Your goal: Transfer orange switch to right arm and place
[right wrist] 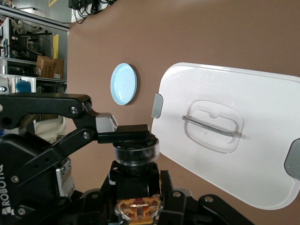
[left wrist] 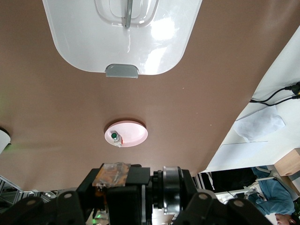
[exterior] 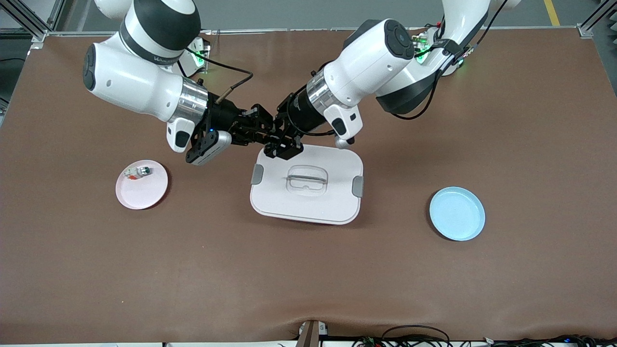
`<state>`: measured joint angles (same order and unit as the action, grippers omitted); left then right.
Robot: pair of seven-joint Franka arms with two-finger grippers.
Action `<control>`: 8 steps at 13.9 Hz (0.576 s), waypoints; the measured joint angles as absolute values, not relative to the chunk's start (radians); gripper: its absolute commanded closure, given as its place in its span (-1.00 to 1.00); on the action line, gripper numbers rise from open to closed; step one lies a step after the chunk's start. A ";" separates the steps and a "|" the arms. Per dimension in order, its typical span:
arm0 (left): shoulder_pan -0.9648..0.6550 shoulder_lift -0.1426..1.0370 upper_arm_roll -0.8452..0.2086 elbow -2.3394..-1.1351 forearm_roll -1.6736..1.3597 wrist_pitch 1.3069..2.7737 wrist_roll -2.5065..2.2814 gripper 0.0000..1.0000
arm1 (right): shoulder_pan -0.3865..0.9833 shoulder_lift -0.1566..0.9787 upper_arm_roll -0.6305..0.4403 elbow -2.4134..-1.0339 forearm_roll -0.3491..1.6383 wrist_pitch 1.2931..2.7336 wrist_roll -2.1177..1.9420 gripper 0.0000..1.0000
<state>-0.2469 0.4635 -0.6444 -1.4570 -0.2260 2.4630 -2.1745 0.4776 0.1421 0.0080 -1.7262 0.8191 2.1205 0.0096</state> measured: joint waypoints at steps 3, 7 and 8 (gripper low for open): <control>-0.247 0.464 -0.644 -1.457 -0.225 2.468 -2.175 0.24 | 0.478 0.142 0.007 -1.725 0.820 2.121 -0.010 1.00; -0.247 0.463 -0.645 -1.456 -0.223 2.468 -2.174 -1.00 | 0.478 0.143 0.007 -1.726 0.813 2.121 -0.030 1.00; -0.247 0.460 -0.645 -1.452 -0.223 2.468 -2.174 -1.00 | 0.478 0.148 0.004 -1.729 0.810 2.121 -0.058 1.00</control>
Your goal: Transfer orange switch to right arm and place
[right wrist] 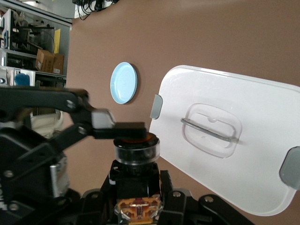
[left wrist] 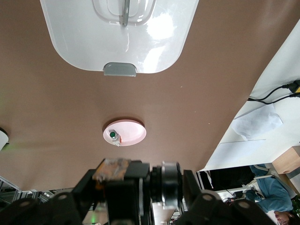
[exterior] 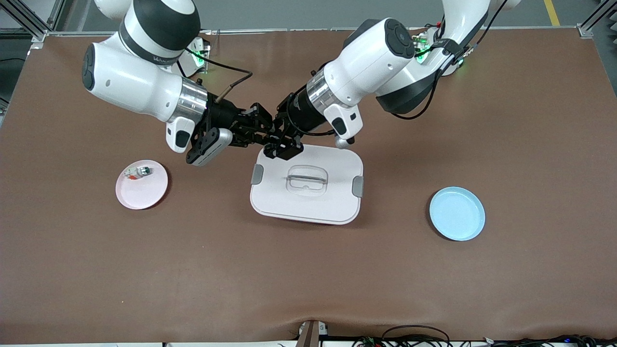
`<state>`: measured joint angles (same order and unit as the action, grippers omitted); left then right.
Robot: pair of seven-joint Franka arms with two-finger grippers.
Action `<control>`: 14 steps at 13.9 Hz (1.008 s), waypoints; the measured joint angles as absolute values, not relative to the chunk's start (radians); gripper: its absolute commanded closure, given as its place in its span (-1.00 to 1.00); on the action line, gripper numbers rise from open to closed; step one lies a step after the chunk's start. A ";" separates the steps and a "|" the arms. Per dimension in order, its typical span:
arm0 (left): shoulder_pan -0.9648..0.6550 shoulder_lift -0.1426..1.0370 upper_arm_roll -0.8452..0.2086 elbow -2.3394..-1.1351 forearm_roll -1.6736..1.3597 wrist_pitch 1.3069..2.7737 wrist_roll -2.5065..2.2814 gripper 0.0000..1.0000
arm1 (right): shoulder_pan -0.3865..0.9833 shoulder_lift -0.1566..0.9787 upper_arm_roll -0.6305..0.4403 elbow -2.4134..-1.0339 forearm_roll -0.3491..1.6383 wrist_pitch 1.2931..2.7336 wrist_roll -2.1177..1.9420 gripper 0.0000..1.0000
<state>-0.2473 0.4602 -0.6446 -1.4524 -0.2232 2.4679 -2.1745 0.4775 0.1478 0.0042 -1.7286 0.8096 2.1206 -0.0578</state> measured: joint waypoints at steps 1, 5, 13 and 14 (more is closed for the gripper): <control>-0.247 0.456 -0.645 -1.449 -0.223 2.468 -2.174 -1.00 | 0.477 0.154 0.001 -1.729 0.808 2.121 -0.085 1.00; -0.239 0.435 -0.644 -1.447 -0.223 2.454 -2.175 -1.00 | 0.462 0.166 -0.008 -1.730 0.713 2.120 -0.257 1.00; -0.185 0.348 -0.635 -1.452 -0.101 2.258 -2.175 -1.00 | 0.317 0.227 -0.017 -1.769 0.380 2.013 -0.741 1.00; -0.177 0.337 -0.635 -1.461 -0.089 2.235 -2.175 -1.00 | 0.296 0.231 -0.018 -1.778 0.334 2.011 -0.788 1.00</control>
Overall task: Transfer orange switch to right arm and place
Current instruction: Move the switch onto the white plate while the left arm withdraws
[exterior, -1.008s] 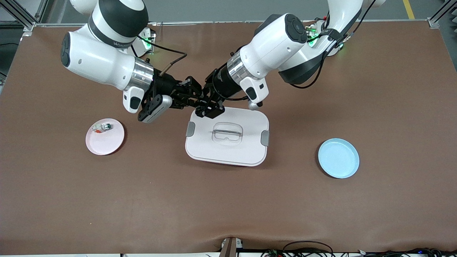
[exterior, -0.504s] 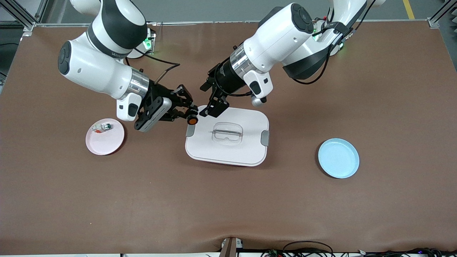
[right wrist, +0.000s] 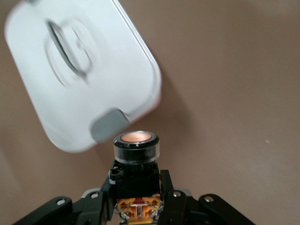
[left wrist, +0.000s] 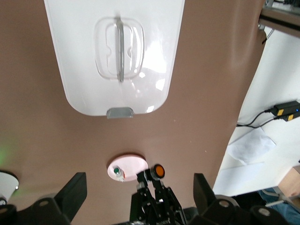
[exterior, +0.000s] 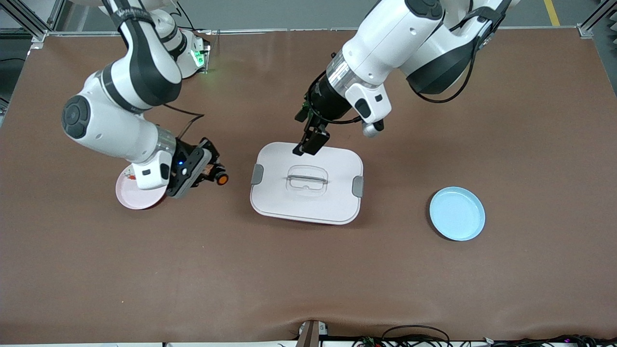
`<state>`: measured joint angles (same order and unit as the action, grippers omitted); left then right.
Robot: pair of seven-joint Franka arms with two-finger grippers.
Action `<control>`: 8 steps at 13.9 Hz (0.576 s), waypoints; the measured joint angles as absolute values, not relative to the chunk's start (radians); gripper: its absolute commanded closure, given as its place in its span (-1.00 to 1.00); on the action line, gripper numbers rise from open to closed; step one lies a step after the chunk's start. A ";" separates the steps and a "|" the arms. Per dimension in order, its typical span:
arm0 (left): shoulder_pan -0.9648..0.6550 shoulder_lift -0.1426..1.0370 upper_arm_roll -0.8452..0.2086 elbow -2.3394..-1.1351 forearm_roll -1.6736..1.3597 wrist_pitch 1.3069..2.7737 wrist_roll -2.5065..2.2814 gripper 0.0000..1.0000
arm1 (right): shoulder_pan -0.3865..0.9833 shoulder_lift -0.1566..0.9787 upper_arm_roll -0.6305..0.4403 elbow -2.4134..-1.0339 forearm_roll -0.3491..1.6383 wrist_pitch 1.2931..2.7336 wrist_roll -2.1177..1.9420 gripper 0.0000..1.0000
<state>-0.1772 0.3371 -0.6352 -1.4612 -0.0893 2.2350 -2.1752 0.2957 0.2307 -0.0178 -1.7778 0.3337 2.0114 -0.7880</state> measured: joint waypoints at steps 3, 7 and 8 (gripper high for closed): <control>-0.156 0.304 -0.635 -1.520 -0.052 2.187 -2.143 -1.00 | 0.232 0.245 -0.021 -1.796 0.218 2.000 -0.930 1.00; -0.103 0.175 -0.636 -1.700 -0.044 2.174 -1.954 -1.00 | 0.145 0.270 -0.022 -1.834 0.096 2.001 -1.112 1.00; -0.089 0.134 -0.636 -1.751 -0.044 2.173 -1.912 -1.00 | 0.127 0.275 -0.022 -1.848 0.061 2.011 -1.144 1.00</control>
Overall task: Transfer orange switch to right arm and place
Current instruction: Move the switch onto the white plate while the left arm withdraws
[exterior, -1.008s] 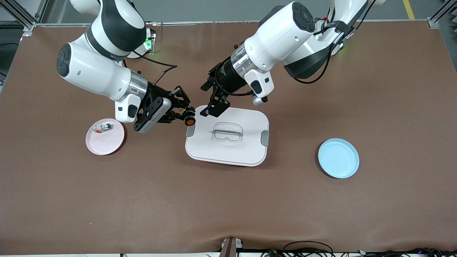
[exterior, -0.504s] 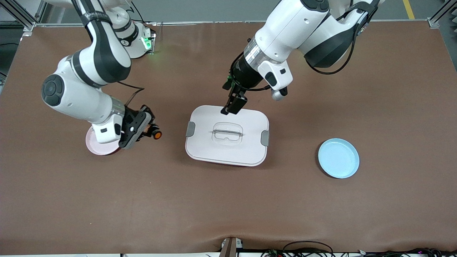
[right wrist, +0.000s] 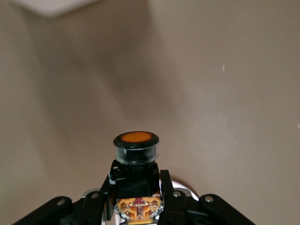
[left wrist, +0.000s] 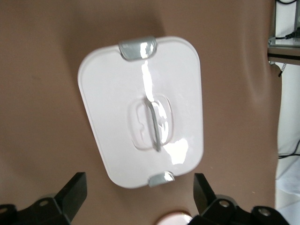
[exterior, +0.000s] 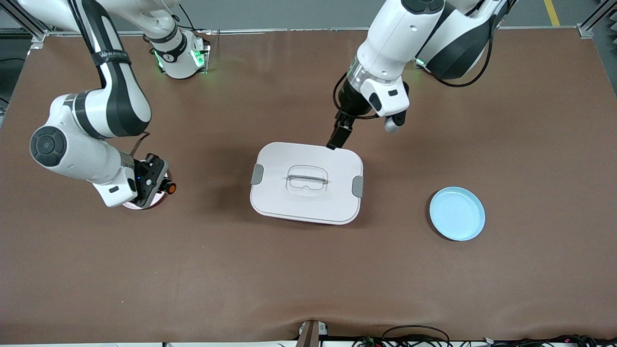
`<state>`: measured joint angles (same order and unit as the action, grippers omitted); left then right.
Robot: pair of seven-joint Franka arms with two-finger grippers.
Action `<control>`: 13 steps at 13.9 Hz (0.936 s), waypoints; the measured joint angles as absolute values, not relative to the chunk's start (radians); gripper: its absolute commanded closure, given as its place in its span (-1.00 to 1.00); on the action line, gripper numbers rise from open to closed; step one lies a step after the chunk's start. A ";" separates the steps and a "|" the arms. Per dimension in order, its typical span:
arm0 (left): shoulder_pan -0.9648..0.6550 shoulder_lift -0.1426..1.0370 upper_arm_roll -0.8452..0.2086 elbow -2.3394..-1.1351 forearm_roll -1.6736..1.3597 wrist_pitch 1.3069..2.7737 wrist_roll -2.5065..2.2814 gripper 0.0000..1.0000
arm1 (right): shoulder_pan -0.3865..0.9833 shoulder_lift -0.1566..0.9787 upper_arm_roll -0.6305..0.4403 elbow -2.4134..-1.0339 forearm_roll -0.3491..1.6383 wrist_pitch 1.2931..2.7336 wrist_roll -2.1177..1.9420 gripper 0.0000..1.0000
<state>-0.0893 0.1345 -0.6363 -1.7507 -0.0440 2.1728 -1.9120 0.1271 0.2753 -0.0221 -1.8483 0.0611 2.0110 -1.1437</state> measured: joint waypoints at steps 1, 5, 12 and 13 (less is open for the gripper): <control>-0.078 0.096 -0.636 -1.797 -0.044 2.172 -1.870 -1.00 | 0.111 0.278 -0.022 -1.867 0.034 2.028 -1.175 1.00; -0.006 0.001 -0.634 -1.895 -0.055 2.099 -1.673 -1.00 | 0.030 0.285 -0.023 -1.984 -0.003 2.192 -1.341 1.00; 0.295 -0.161 -0.618 -1.898 -0.244 1.787 -1.051 -1.00 | -0.095 0.318 -0.023 -2.161 -0.138 2.494 -1.454 1.00; 0.322 -0.179 -0.603 -1.899 -0.247 1.752 -0.974 -1.00 | -0.108 0.330 -0.023 -2.166 -0.141 2.515 -1.470 1.00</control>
